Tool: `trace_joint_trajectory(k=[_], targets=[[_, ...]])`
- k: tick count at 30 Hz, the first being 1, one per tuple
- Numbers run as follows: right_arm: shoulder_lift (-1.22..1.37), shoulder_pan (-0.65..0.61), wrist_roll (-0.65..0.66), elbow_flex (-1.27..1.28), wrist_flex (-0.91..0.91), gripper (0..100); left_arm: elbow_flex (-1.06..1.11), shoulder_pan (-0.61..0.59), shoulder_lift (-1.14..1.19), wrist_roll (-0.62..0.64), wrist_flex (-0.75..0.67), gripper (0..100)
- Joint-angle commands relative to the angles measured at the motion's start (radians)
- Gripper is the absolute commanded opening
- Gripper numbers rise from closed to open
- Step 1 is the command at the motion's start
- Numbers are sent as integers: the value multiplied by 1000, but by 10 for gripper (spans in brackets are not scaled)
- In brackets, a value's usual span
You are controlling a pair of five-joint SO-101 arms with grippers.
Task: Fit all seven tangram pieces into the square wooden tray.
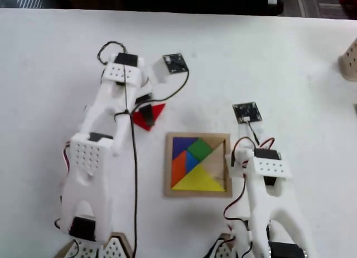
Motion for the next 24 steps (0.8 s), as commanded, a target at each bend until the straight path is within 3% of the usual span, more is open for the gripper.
trace_joint_trajectory(k=[1,7,13,17,24], targets=[[2,-10,23,-40,-21,18,-77,-39,35,-23,3,352],[2,-18,23,-38,-22,18,-141,-71,110,-109,40,351],[2,-18,23,-38,-22,18,-292,-58,122,-176,258,351],[2,-18,23,-38,-22,18,-381,-54,128,-137,336,351],[2,-18,23,-38,-22,18,-374,-44,130,-48,267,351]])
